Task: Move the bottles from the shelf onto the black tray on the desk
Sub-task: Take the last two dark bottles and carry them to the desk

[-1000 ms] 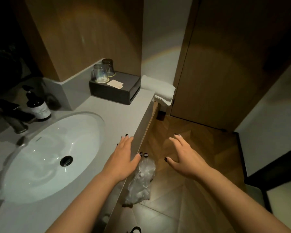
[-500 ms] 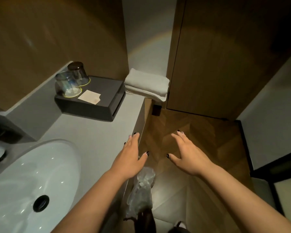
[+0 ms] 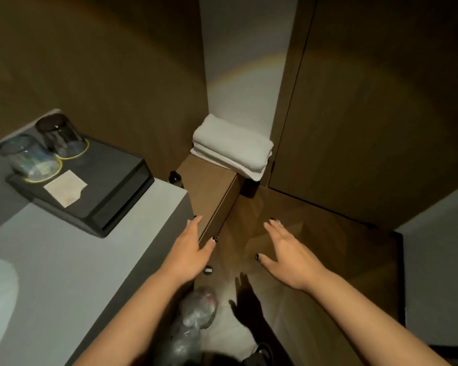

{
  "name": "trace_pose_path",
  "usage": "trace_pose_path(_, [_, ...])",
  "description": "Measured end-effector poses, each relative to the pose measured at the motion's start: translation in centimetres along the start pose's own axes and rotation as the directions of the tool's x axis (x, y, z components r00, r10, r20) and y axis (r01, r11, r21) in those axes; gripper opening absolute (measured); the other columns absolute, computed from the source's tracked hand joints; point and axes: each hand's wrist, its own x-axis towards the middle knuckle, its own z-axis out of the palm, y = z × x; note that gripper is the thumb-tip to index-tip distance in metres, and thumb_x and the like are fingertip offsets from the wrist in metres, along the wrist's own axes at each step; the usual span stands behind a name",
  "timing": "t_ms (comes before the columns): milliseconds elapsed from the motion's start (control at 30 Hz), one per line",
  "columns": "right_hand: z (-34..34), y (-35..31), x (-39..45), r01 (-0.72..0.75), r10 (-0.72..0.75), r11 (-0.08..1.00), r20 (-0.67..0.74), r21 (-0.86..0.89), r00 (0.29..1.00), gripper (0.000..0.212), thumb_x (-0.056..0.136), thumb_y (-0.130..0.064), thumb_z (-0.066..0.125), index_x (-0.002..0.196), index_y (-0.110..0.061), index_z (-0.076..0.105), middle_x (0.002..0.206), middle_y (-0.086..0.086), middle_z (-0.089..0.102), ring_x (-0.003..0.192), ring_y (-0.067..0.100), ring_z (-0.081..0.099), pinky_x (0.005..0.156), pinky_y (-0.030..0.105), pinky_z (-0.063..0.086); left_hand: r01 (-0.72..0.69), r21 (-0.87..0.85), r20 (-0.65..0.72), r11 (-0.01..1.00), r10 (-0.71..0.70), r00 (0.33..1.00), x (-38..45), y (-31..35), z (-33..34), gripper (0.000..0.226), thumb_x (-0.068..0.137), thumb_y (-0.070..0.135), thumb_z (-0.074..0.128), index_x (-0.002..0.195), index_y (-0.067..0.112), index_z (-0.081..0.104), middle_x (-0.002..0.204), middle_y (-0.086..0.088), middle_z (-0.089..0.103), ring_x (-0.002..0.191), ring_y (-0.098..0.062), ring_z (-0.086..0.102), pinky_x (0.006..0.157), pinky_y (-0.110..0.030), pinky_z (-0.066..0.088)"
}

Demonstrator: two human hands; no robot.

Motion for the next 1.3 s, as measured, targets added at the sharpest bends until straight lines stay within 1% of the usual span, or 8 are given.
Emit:
trace_pose_path(100, [-2.6, 2.6, 3.1, 0.034, -0.034, 0.999, 0.020, 0.009, 0.999, 0.076, 0.094, -0.037, 0.052, 0.153, -0.015, 0.009, 0.161, 0.002, 0.007, 0.148, 0.013, 0.001, 0.117, 0.030, 0.015, 0.082, -0.060, -0.052, 0.995, -0.085, 0.995, 2.7, 2.6, 1.0, 0.068, 0.093, 0.041, 0.051, 0.150, 0.028, 0.018, 0.138, -0.022, 0.048, 0.121, -0.040, 0.051, 0.104, -0.049, 0.041])
trace_pose_path(200, [-4.1, 3.8, 6.2, 0.065, -0.067, 0.997, 0.050, 0.044, 0.997, 0.076, 0.093, -0.036, 0.053, 0.153, -0.016, 0.011, 0.161, 0.001, 0.009, 0.147, 0.012, 0.003, 0.118, 0.030, 0.016, 0.108, -0.087, -0.092, 0.990, -0.116, 0.989, 5.3, 4.5, 1.0, 0.066, 0.094, 0.038, 0.052, 0.150, 0.025, 0.021, 0.134, -0.030, 0.049, 0.114, -0.038, 0.056, 0.101, -0.048, 0.041])
trace_pose_path(367, [-6.0, 4.4, 13.5, 0.116, -0.117, 0.993, 0.115, 0.017, 0.986, 0.075, 0.092, -0.040, 0.052, 0.152, -0.017, 0.013, 0.161, 0.002, 0.010, 0.148, 0.014, 0.005, 0.116, 0.032, 0.017, 0.162, -0.257, -0.161, 0.953, -0.207, 0.965, 10.7, 5.9, -0.6, 0.062, 0.095, 0.029, 0.055, 0.150, 0.025, 0.025, 0.123, -0.003, 0.055, 0.086, -0.008, 0.060, 0.088, -0.028, 0.042])
trace_pose_path(500, [-7.6, 4.1, 20.1, 0.189, -0.188, 0.982, 0.116, 0.004, 0.975, 0.070, 0.094, -0.031, 0.054, 0.151, -0.011, 0.018, 0.159, 0.008, 0.014, 0.147, 0.021, 0.011, 0.117, 0.029, 0.015, 0.204, -0.356, -0.189, 0.912, -0.284, 0.940, 16.5, 5.5, -2.6, 0.063, 0.093, 0.026, 0.060, 0.148, 0.017, 0.030, 0.135, -0.010, 0.053, 0.116, -0.024, 0.056, 0.098, -0.033, 0.045])
trace_pose_path(867, [-13.0, 1.4, 39.4, 0.287, -0.274, 0.958, 0.225, -0.026, 0.935, 0.072, 0.095, -0.039, 0.051, 0.152, -0.019, 0.013, 0.161, 0.001, 0.005, 0.148, 0.017, 0.007, 0.116, 0.035, 0.020, 0.293, -0.392, -0.286, 0.872, -0.418, 0.862, 31.9, 4.7, -8.9, 0.060, 0.092, 0.024, 0.059, 0.145, 0.015, 0.033, 0.126, -0.010, 0.055, 0.076, -0.003, 0.054, 0.059, -0.016, 0.038])
trace_pose_path(1000, [-13.6, -0.1, 44.0, 0.348, -0.305, 0.936, 0.366, -0.056, 0.879, 0.073, 0.096, -0.036, 0.050, 0.152, -0.016, 0.009, 0.161, 0.005, 0.002, 0.148, 0.020, 0.005, 0.116, 0.032, 0.016, 0.339, -0.487, -0.304, 0.805, -0.519, 0.799, 34.1, 4.2, -9.8, 0.054, 0.092, 0.027, 0.060, 0.140, 0.018, 0.038, 0.130, -0.008, 0.055, 0.107, -0.023, 0.057, 0.079, -0.030, 0.042])
trace_pose_path(1167, [-14.5, -2.3, 50.7, 0.439, -0.374, 0.898, 0.459, -0.039, 0.806, 0.073, 0.095, -0.031, 0.053, 0.152, -0.018, 0.010, 0.160, 0.005, 0.007, 0.145, 0.025, 0.016, 0.113, 0.036, 0.024, 0.368, -0.603, -0.340, 0.708, -0.645, 0.685, 36.4, 3.6, -11.0, 0.059, 0.092, 0.023, 0.062, 0.142, 0.011, 0.034, 0.119, -0.001, 0.052, 0.095, -0.015, 0.055, 0.076, -0.024, 0.046])
trace_pose_path(1300, [-15.6, -3.6, 56.1, 0.565, -0.463, 0.825, 0.552, -0.019, 0.694, 0.073, 0.094, -0.033, 0.056, 0.151, -0.018, 0.013, 0.161, 0.004, 0.008, 0.146, 0.023, 0.014, 0.116, 0.039, 0.023, 0.422, -0.669, -0.342, 0.612, -0.758, 0.556, 38.1, 4.3, -11.4, 0.063, 0.093, 0.024, 0.059, 0.147, 0.013, 0.028, 0.143, -0.010, 0.047, 0.129, -0.028, 0.046, 0.091, -0.026, 0.036])
